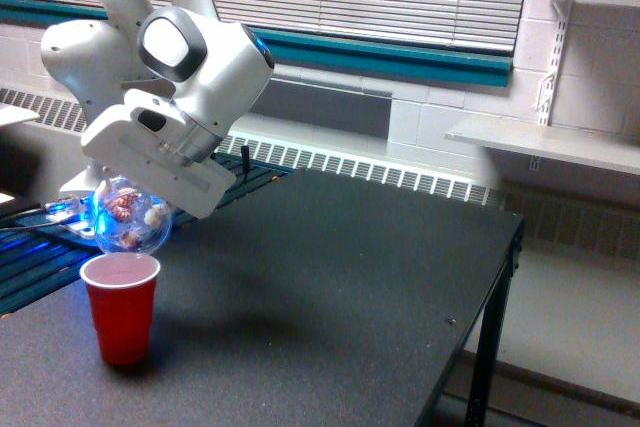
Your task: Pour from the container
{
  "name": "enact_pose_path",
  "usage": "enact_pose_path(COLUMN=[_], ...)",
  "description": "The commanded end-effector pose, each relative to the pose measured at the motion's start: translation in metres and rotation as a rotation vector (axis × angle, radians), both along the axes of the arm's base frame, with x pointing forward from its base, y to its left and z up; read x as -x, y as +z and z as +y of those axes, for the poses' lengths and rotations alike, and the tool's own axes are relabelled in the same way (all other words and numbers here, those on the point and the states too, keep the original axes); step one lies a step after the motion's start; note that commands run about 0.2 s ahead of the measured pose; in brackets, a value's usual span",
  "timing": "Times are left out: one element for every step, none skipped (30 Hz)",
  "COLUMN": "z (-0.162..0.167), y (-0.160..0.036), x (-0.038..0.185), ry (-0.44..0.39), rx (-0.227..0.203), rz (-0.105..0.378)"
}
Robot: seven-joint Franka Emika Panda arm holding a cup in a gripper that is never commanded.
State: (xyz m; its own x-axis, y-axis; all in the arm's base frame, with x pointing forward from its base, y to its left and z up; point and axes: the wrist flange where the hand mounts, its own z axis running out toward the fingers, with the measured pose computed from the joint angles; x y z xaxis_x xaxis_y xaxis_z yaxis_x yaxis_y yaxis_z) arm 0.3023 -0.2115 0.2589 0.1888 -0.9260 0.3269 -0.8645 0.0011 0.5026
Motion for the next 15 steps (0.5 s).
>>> enact_pose_path(z=[0.0023,0.0029,0.0037,0.0043,0.0046,0.0052,0.0057,0.0057,0.0055,0.0048,0.0045,0.0047,0.0049,0.0048,0.0043], y=[0.0021,0.0022,0.0022,0.0024,0.0025,0.0027,0.0029,0.0033,0.0034,0.0036,0.0036,0.0035,0.0036,0.0036,0.0035], x=[-0.0030,-0.0030,-0.0031,-0.0033,-0.0033,-0.0036,-0.0040,-0.0045,-0.0047,-0.0049,-0.0050,-0.0055,-0.0060,-0.0066,-0.0070], ry=[-0.003,-0.002,-0.001,0.000,0.001,0.002,0.002,0.001,-0.001,-0.004,-0.005,-0.003,-0.003,-0.003,-0.004], rx=[0.003,0.004,0.006,0.007,0.007,0.008,0.009,0.008,0.006,0.005,0.004,0.004,0.004,0.004,0.003], rz=[0.004,0.005,0.005,0.007,0.008,0.010,0.013,0.015,0.017,0.017,0.017,0.020,0.022,0.025,0.026])
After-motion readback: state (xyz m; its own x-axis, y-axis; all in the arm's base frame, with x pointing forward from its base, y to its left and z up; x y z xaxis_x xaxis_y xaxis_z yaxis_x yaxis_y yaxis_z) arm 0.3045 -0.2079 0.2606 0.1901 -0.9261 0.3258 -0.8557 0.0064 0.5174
